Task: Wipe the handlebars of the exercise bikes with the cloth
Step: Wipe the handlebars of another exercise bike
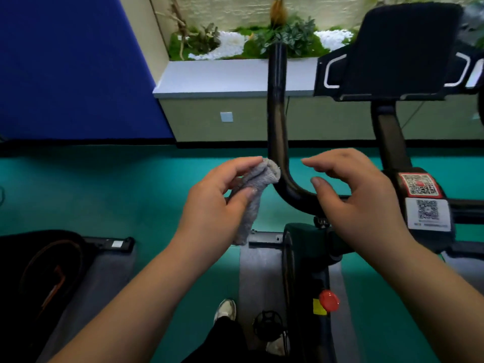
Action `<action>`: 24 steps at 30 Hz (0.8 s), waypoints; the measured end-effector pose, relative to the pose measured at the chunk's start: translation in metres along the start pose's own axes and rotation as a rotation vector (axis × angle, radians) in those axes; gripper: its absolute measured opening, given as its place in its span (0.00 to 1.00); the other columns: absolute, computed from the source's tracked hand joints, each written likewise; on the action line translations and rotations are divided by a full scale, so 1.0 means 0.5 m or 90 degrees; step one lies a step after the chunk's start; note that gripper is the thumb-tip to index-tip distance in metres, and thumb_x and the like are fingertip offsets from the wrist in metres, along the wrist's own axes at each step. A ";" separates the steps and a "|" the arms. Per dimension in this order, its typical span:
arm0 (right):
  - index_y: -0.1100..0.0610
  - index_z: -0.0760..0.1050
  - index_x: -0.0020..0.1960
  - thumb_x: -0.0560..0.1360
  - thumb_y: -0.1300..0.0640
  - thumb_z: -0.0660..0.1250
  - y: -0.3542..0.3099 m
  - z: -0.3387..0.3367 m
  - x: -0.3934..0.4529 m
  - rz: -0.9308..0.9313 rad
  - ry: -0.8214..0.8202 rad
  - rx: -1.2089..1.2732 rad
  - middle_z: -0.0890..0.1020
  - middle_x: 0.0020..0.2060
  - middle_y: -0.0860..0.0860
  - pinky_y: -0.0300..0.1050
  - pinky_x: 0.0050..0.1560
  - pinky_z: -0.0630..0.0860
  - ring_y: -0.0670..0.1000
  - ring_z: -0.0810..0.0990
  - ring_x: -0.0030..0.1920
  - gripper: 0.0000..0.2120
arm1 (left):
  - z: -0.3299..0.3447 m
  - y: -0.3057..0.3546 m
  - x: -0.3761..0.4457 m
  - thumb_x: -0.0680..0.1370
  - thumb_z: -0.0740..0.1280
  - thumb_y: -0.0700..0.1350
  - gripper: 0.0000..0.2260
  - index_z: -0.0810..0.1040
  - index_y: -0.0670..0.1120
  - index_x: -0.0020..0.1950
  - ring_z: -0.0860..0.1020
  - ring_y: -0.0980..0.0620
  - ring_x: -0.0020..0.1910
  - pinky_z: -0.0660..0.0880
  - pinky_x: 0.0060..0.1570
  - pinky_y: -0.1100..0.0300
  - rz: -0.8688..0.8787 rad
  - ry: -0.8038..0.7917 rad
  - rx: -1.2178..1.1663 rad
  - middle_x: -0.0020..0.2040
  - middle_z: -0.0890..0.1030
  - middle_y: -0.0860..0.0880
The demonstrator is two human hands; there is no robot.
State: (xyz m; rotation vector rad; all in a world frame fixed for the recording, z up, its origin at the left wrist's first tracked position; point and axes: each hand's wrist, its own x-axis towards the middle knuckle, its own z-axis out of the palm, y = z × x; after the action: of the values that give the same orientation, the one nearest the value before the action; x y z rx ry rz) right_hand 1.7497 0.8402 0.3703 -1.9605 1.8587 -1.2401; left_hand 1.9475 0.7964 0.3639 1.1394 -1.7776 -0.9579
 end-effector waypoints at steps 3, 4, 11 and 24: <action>0.57 0.78 0.59 0.74 0.63 0.67 -0.051 0.040 -0.003 -0.076 -0.015 0.057 0.78 0.49 0.48 0.36 0.56 0.73 0.43 0.77 0.51 0.14 | -0.033 -0.002 -0.039 0.75 0.67 0.31 0.23 0.76 0.60 0.55 0.81 0.54 0.49 0.75 0.50 0.63 -0.089 0.077 -0.092 0.53 0.79 0.52; 0.57 0.77 0.61 0.74 0.61 0.67 -0.072 0.060 -0.006 -0.062 -0.032 0.107 0.78 0.50 0.48 0.38 0.56 0.75 0.43 0.78 0.52 0.16 | -0.047 -0.002 -0.053 0.75 0.66 0.30 0.21 0.76 0.58 0.55 0.82 0.54 0.48 0.75 0.48 0.64 -0.107 0.097 -0.126 0.53 0.79 0.49; 0.52 0.77 0.55 0.76 0.61 0.67 -0.218 0.236 -0.043 0.166 -0.230 0.408 0.83 0.50 0.48 0.36 0.52 0.75 0.43 0.80 0.50 0.09 | -0.152 -0.049 -0.148 0.75 0.66 0.29 0.12 0.76 0.46 0.49 0.80 0.58 0.43 0.76 0.45 0.62 -0.179 0.206 -0.299 0.45 0.82 0.49; 0.56 0.77 0.50 0.75 0.56 0.69 -0.481 0.566 -0.122 0.203 -0.308 0.391 0.84 0.45 0.52 0.55 0.55 0.77 0.53 0.82 0.49 0.05 | -0.576 -0.247 -0.362 0.76 0.68 0.41 0.12 0.80 0.52 0.59 0.78 0.58 0.54 0.72 0.59 0.62 -0.270 0.251 0.224 0.55 0.82 0.56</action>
State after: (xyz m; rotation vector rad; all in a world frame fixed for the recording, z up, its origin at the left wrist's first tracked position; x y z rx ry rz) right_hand 2.1215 0.8298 0.3134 -1.4010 1.2821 -0.9684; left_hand 2.2979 0.8780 0.3268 1.8410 -1.4390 -0.5995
